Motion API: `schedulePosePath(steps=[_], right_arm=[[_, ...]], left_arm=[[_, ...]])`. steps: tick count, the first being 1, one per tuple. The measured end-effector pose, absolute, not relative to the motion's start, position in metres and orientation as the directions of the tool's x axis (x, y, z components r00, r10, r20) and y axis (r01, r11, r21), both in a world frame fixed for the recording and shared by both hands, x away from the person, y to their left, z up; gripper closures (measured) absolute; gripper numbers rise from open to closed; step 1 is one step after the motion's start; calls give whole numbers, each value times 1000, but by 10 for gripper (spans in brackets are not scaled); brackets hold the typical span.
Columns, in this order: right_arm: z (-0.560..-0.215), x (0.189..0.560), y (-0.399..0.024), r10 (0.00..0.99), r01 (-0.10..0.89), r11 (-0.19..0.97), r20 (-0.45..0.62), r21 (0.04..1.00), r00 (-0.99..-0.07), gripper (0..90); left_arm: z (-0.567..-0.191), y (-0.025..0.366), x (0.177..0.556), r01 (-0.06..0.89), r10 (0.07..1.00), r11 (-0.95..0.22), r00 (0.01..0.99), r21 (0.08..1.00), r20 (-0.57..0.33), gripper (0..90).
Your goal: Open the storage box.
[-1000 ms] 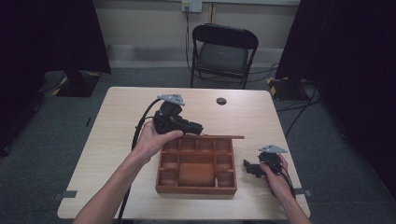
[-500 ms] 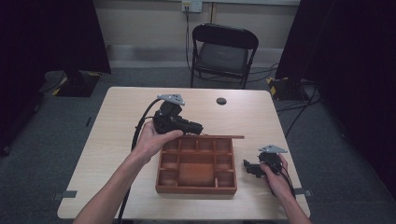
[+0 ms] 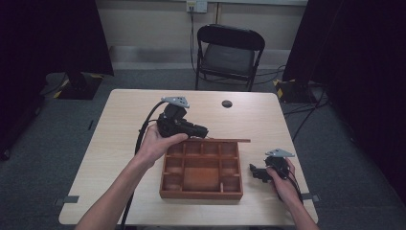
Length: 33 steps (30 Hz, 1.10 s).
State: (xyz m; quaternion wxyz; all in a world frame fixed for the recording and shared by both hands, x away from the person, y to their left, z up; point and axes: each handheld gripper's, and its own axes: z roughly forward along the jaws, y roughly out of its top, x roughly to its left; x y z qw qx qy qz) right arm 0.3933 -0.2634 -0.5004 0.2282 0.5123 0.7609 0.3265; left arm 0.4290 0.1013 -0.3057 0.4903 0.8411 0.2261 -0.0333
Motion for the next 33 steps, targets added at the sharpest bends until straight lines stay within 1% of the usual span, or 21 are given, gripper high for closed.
schedulePosePath(steps=[33], right_arm=[[-500,393,-263,929,630,262,-13,731,-371,99]], left_arm=[[-305,101,429,410,350,-418,896,811,-273,828]])
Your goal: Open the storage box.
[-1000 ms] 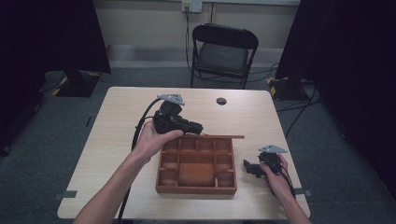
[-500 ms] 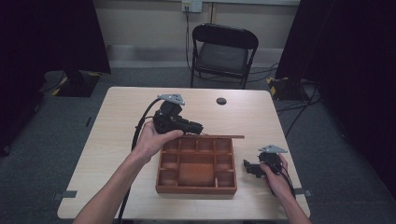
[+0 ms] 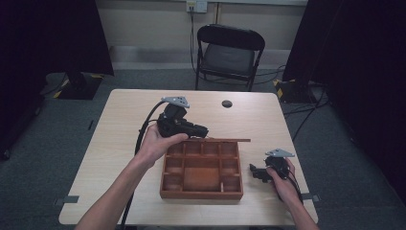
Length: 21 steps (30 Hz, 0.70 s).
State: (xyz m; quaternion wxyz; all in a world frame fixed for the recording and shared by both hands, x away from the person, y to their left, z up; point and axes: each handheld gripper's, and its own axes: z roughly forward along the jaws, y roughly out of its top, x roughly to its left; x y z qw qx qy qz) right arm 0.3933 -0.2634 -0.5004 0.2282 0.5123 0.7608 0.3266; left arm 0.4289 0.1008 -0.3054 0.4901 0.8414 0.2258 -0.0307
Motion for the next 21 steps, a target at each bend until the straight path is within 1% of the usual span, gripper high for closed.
schedulePosePath(steps=[21], right_arm=[[-500,393,-263,929,630,262,-13,731,-371,99]], left_arm=[[-305,101,429,410,350,-415,896,812,-274,828]])
